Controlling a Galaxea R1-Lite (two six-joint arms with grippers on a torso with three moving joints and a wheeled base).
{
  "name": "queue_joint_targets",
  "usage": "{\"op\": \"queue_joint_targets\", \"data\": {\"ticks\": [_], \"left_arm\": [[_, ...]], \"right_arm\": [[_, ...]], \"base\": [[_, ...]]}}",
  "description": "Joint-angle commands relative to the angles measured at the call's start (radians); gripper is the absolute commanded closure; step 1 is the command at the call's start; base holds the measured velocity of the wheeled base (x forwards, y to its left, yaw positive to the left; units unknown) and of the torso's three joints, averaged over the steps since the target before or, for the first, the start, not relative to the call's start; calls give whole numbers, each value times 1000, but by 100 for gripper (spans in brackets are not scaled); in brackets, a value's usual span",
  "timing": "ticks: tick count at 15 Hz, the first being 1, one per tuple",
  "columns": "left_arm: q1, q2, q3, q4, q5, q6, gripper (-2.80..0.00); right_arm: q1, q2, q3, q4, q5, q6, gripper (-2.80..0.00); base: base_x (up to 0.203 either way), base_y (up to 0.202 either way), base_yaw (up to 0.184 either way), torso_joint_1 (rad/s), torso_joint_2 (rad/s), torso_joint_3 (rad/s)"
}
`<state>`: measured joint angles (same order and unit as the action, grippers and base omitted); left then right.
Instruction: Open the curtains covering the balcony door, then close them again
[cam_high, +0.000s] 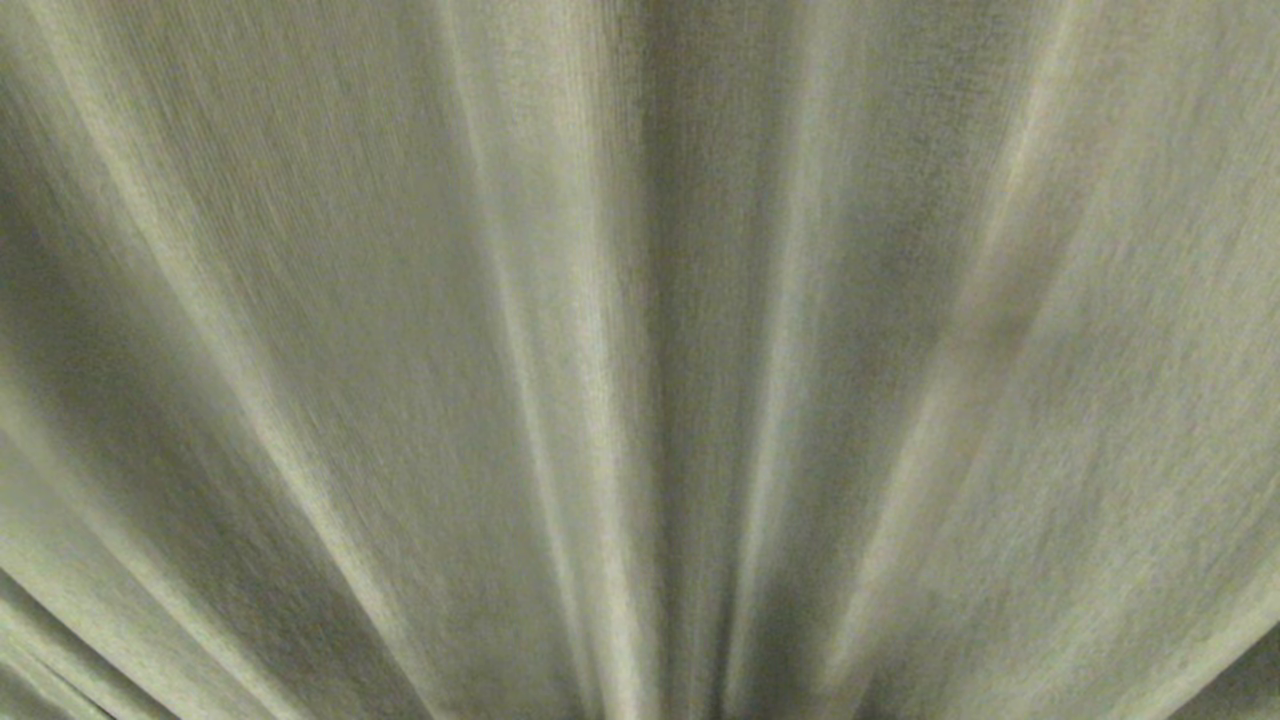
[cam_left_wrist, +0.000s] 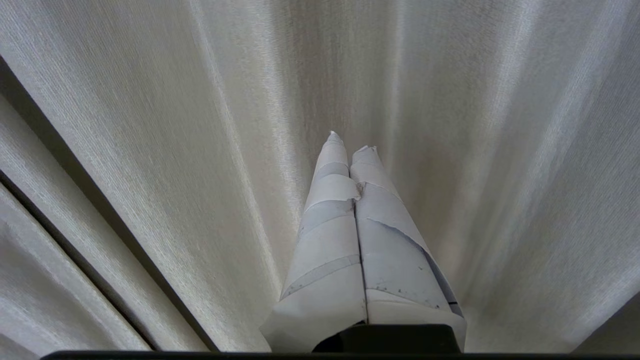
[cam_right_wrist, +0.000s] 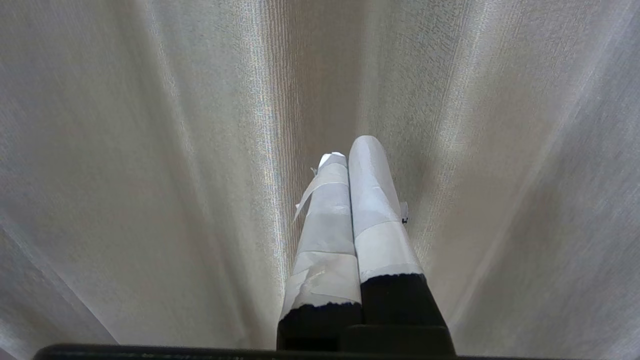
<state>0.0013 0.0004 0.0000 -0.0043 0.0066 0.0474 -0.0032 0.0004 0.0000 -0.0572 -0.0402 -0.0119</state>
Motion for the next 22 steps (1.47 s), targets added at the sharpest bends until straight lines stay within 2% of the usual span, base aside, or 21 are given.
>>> {"op": "queue_joint_targets", "data": {"ticks": [1,22], "left_arm": [[0,0,0,0,1,0,0],[0,0,0,0,0,0,0]], "right_arm": [[0,0,0,-1,-1,0,0],[0,0,0,-1,-1,0,0]], "base": [[0,0,0,0,0,0],[0,0,0,0,0,0]]}}
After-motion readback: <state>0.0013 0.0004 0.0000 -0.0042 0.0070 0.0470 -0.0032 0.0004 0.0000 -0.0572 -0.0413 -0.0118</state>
